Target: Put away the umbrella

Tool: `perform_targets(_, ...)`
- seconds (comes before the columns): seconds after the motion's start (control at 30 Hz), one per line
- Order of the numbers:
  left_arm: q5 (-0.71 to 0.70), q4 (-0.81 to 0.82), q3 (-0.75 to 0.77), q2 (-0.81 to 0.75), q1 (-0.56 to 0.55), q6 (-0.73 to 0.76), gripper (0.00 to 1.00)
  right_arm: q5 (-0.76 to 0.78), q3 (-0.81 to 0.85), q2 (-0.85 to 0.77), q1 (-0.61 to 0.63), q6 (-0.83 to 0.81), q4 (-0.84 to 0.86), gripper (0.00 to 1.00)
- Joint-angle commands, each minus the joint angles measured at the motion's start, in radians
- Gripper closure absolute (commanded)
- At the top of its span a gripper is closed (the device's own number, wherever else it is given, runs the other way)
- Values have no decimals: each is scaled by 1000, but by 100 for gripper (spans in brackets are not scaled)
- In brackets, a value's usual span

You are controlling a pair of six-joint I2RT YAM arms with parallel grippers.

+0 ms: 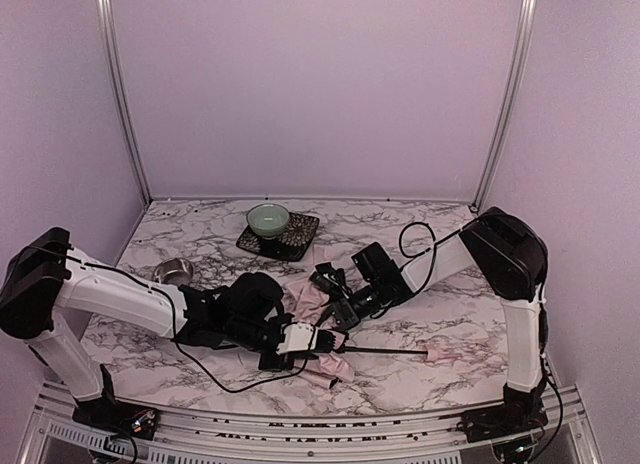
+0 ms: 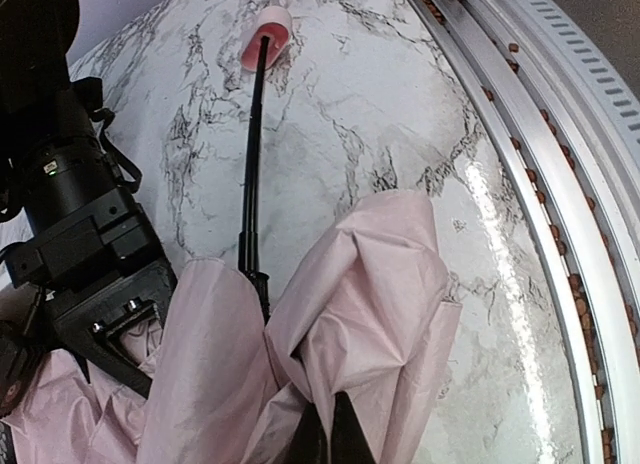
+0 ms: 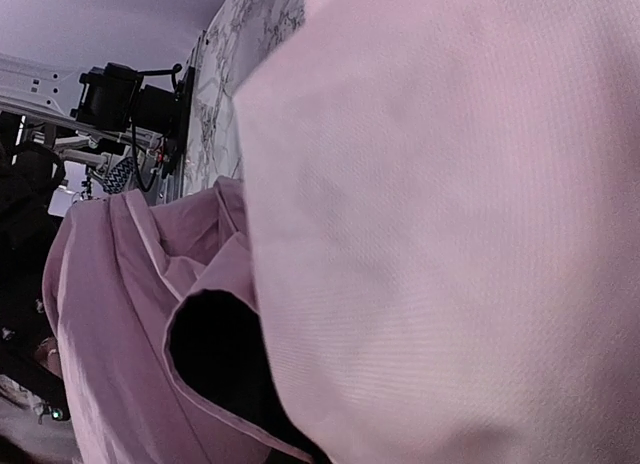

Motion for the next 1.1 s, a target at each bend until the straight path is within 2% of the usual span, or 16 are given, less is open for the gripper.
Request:
perform_targets(0.0,-48,62,62,-49,15,-110,100,158,-30,85,52,-81,-190,100)
perform_targets(0.17,35,74,111,-52,115,-332,100,115,-28,95,87,-116,-213,100)
perform_targets(0.27,32,84,111,-8,179,-428,100,97,-28,96,94,-126,-212,100)
perform_targets(0.5,-44,83,98,129,247,-557,100,68,-36,95,97,-128,-187,100)
perform_targets(0.67,-59,82,67,202,254,-555,100,16,-75,61,85,-41,-70,100)
perform_targets(0.83,-34,60,43,219,267,-551,100,54,-132,-32,56,52,11,90)
perform_targets(0.9,-22,12,53,225,271,-530,100,74,-185,-87,34,120,82,80)
perform_targets(1.07,63,-149,144,296,300,-481,100,115,-293,-203,-14,251,211,69)
